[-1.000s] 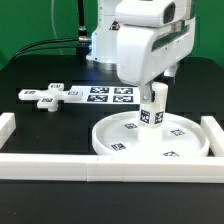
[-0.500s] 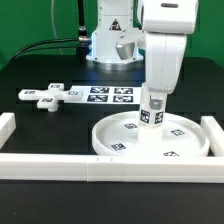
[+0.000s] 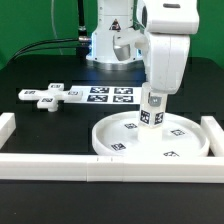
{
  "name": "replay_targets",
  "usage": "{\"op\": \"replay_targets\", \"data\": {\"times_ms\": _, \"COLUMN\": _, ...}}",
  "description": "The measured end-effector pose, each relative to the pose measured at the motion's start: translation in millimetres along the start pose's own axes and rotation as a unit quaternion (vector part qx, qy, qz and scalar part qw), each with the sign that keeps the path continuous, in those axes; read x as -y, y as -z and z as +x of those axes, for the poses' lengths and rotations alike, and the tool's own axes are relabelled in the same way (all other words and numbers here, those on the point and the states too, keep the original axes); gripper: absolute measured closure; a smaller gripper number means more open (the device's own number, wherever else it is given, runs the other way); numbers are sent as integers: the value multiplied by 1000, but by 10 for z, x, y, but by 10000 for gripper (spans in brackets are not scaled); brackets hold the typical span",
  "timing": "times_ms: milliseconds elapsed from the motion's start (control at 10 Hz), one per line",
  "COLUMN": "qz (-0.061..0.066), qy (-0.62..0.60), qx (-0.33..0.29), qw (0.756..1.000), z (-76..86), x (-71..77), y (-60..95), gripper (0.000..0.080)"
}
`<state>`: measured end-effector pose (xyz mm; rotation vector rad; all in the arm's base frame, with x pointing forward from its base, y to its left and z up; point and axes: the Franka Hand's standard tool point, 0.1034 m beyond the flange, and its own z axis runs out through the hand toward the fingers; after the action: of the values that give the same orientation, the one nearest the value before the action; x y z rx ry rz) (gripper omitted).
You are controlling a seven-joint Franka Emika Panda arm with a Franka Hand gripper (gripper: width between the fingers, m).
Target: Assemble round table
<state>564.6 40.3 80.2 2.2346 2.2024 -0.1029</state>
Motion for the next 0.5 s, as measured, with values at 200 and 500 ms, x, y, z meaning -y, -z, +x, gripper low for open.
{"op": "replay_targets", "data": {"times_ms": 200, "qz": 0, "qy": -3, "qx": 0, "qw": 1000, "z": -1, "x": 0, "y": 0, "gripper": 395}}
{"op": "replay_targets", "data": {"times_ms": 500, "qz": 3, "qy": -128, "qx": -2, "qw": 992, "z": -53, "x": 15, "y": -6, "gripper": 395}}
